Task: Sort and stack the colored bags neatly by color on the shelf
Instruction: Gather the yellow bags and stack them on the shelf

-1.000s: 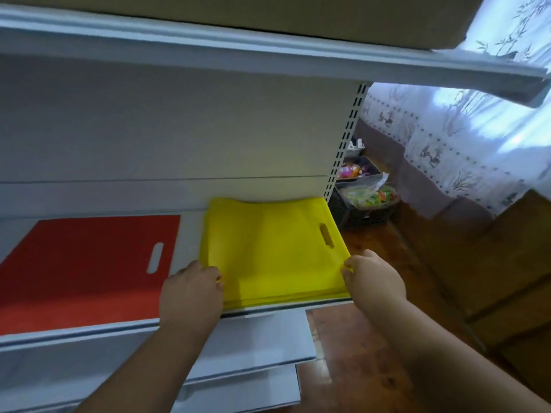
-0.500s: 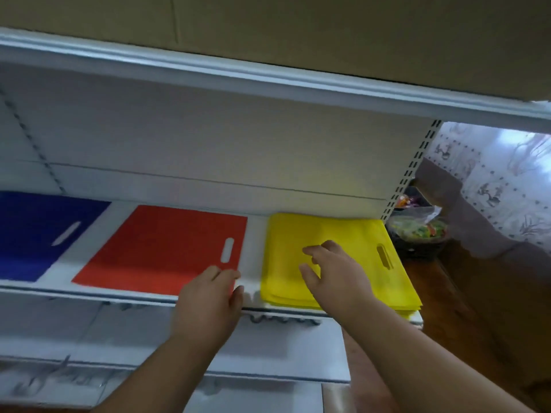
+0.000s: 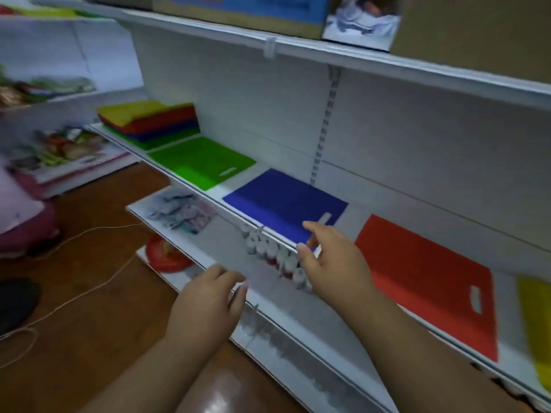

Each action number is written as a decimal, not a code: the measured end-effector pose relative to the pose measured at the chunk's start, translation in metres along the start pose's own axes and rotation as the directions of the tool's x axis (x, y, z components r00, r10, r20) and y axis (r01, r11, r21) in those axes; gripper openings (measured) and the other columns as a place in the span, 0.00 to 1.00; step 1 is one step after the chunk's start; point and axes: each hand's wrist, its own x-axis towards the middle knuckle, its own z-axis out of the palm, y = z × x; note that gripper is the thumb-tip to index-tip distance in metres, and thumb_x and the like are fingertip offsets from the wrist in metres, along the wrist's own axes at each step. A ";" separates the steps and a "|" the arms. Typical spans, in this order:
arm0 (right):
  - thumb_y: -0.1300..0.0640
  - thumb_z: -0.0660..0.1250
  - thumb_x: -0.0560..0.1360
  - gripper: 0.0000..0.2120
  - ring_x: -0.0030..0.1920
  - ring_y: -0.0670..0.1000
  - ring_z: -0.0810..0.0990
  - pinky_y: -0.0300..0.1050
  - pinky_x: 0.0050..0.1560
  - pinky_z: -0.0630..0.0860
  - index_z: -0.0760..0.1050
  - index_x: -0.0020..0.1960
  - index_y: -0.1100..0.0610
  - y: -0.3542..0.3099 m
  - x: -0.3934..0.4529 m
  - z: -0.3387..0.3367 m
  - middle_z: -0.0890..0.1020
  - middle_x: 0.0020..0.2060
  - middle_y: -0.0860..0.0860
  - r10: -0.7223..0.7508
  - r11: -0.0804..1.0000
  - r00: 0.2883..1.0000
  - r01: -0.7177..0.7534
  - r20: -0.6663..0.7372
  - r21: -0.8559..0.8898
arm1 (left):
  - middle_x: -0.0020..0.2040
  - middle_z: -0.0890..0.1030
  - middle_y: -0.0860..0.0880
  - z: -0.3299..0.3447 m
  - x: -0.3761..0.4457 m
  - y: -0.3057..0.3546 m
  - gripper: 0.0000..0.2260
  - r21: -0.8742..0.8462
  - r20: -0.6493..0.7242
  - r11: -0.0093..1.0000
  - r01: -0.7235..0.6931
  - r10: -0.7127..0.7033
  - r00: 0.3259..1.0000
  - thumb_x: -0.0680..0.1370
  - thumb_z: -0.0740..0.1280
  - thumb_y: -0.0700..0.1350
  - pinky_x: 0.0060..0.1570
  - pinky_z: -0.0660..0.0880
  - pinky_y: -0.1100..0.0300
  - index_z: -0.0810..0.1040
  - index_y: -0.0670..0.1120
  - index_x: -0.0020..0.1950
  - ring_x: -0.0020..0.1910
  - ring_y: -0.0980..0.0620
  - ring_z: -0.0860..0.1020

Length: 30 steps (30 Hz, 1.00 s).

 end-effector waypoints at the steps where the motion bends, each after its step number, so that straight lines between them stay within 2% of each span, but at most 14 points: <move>1: 0.48 0.63 0.79 0.21 0.49 0.46 0.75 0.40 0.46 0.65 0.68 0.72 0.48 -0.017 0.013 0.012 0.77 0.49 0.43 -0.015 1.000 1.000 0.014 0.025 0.020 | 0.42 0.77 0.59 -0.009 0.003 -0.019 0.15 0.014 -0.013 0.999 0.037 -0.037 0.999 0.77 0.57 0.59 0.33 0.70 0.65 0.82 0.57 0.52 0.37 0.58 0.77; 4: 0.45 0.61 0.80 0.22 0.43 0.43 0.76 0.44 0.44 0.73 0.66 0.73 0.45 -0.056 0.053 0.042 0.76 0.43 0.43 -0.044 0.995 0.994 0.036 0.095 0.091 | 0.39 0.74 0.61 -0.030 0.021 -0.067 0.12 0.005 -0.061 0.986 0.168 -0.168 0.984 0.79 0.60 0.56 0.34 0.61 0.73 0.82 0.57 0.55 0.35 0.61 0.73; 7: 0.45 0.60 0.80 0.22 0.41 0.45 0.77 0.51 0.45 0.77 0.65 0.73 0.45 -0.084 0.101 0.074 0.77 0.40 0.44 -0.050 0.993 0.989 0.034 0.140 0.115 | 0.38 0.74 0.64 -0.038 0.052 -0.112 0.12 -0.022 -0.067 0.972 0.235 -0.236 0.970 0.79 0.64 0.54 0.33 0.65 0.69 0.78 0.58 0.61 0.36 0.61 0.74; 11: 0.45 0.61 0.80 0.22 0.42 0.47 0.77 0.51 0.45 0.77 0.66 0.73 0.47 -0.115 0.176 0.131 0.77 0.38 0.45 -0.101 0.983 0.983 0.074 0.156 0.166 | 0.41 0.76 0.62 -0.048 0.101 -0.171 0.15 0.019 -0.092 0.958 0.287 -0.285 0.954 0.79 0.65 0.54 0.31 0.66 0.67 0.75 0.58 0.65 0.36 0.60 0.74; 16: 0.46 0.63 0.79 0.24 0.39 0.46 0.75 0.43 0.39 0.68 0.66 0.73 0.48 -0.176 0.273 0.199 0.74 0.35 0.44 -0.179 0.970 0.963 0.139 0.203 0.199 | 0.46 0.78 0.60 -0.083 0.153 -0.252 0.14 0.078 -0.105 0.919 0.387 -0.379 0.920 0.79 0.62 0.55 0.37 0.74 0.63 0.76 0.58 0.65 0.40 0.61 0.74; 19: 0.47 0.64 0.79 0.24 0.37 0.45 0.74 0.43 0.37 0.68 0.66 0.73 0.48 -0.214 0.321 0.237 0.75 0.34 0.44 -0.190 0.968 0.952 0.140 0.239 0.209 | 0.46 0.76 0.61 -0.098 0.176 -0.303 0.14 0.084 -0.109 0.892 0.444 -0.435 0.894 0.80 0.61 0.56 0.40 0.77 0.60 0.76 0.58 0.64 0.42 0.60 0.74; 24: 0.47 0.64 0.79 0.24 0.38 0.43 0.76 0.44 0.39 0.73 0.66 0.73 0.48 -0.264 0.380 0.301 0.75 0.35 0.45 -0.148 0.975 0.960 0.102 0.238 0.197 | 0.46 0.74 0.62 -0.111 0.214 -0.394 0.14 0.050 -0.118 0.901 0.431 -0.423 0.899 0.80 0.61 0.55 0.39 0.73 0.65 0.77 0.57 0.64 0.41 0.61 0.72; 27: 0.47 0.65 0.79 0.24 0.37 0.42 0.75 0.43 0.36 0.71 0.66 0.74 0.47 -0.291 0.410 0.337 0.76 0.36 0.46 -0.077 0.983 0.973 0.037 0.218 0.181 | 0.48 0.76 0.61 -0.120 0.244 -0.456 0.13 0.021 -0.094 0.922 0.386 -0.383 0.919 0.80 0.63 0.54 0.39 0.72 0.66 0.77 0.56 0.64 0.41 0.62 0.72; 30: 0.46 0.65 0.78 0.23 0.36 0.41 0.74 0.37 0.33 0.68 0.68 0.72 0.48 -0.312 0.434 0.358 0.76 0.35 0.46 0.000 0.981 0.983 -0.036 0.186 0.189 | 0.50 0.79 0.59 -0.130 0.286 -0.505 0.14 0.017 -0.072 0.937 0.349 -0.347 0.935 0.79 0.63 0.54 0.40 0.75 0.64 0.77 0.56 0.64 0.41 0.61 0.74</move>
